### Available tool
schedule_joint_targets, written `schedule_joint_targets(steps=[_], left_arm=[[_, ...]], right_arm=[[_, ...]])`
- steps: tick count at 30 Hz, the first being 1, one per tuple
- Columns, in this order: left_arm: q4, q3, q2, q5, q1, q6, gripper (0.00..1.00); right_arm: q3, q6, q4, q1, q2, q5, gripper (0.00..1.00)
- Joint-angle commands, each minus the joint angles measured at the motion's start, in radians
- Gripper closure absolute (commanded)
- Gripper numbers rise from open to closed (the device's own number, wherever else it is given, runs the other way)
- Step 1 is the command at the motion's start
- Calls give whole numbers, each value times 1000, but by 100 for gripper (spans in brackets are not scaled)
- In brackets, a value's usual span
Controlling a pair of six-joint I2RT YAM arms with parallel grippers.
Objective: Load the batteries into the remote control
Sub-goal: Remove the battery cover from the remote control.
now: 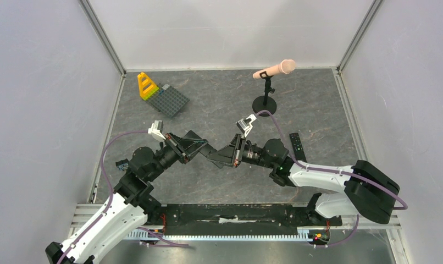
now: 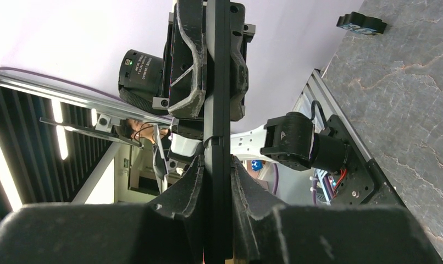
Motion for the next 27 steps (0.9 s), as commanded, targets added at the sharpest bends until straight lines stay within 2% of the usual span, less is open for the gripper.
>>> schedule_joint_targets(steps=[1,8,14,16,22,27], left_arm=[[130,54,-15,-149,43,22,98],[86,68,0,-118,42,46,98],[69,63,5,-114,43,52,98],[69,57,7,-111,42,52,98],[58,48,8,-116,42,63,98],[19,62,12,-120,42,118,98]], right_arm=[[-10,-40,-134,-23,1,-63,83],[41,-7,-205,-47,32,-48,74],[47,22,-168,-62,36,-42,55],[56,16,-170,-64,36,-41,52],[44,26,-150,-75,28,-29,52],[49,39,-190,-78,12,-30,59]])
